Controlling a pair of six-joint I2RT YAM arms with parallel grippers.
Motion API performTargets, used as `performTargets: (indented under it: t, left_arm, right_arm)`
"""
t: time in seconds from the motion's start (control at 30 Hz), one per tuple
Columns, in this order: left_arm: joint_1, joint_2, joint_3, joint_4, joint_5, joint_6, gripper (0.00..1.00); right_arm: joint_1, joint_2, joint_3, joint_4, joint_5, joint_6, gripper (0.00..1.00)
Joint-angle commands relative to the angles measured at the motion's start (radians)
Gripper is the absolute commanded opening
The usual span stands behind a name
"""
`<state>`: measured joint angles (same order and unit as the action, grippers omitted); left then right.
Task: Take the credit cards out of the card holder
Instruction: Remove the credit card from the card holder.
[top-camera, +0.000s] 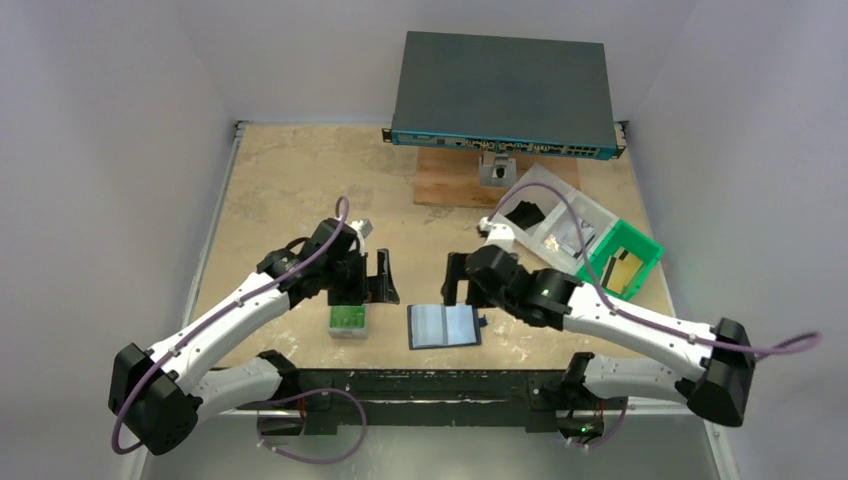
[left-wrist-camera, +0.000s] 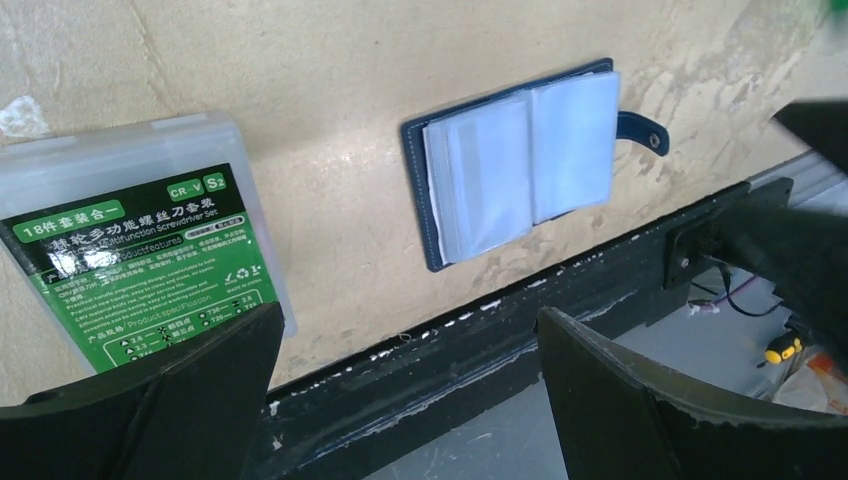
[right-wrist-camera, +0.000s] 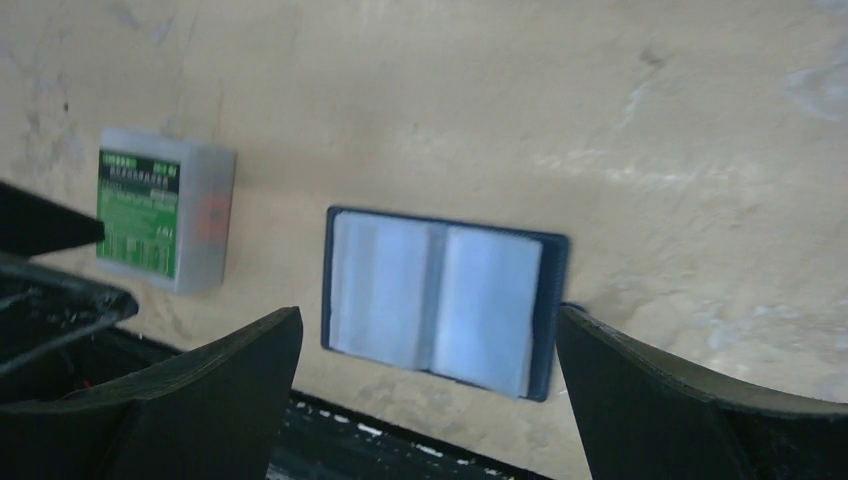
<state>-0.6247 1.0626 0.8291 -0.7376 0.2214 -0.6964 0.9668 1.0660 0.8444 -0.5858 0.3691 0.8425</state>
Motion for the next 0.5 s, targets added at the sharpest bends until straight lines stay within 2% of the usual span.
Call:
performTargets:
  t: [0.0, 0.13, 0.23, 0.47]
  left_arm:
    - [0.002, -0.015, -0.039, 0.071, -0.049, -0.061, 1.0]
    - [0.001, -0.032, -0.073, 0.092, -0.054, -0.097, 1.0]
    - [0.002, -0.054, -0.094, 0.102, -0.062, -0.115, 1.0]
    - [0.002, -0.059, -0.099, 0.096, -0.066, -0.122, 1.0]
  right_arm:
    - [0.13, 0.119, -0.019, 0.141, 0.013, 0.085, 0.99]
    - [0.182, 0.232, -0.006, 0.167, -0.001, 0.091, 0.89]
    - [0.19, 0.265, -0.019, 0.183, 0.0, 0.102, 0.72]
    - [0.214, 0.394, 0.023, 0.155, 0.046, 0.137, 0.69]
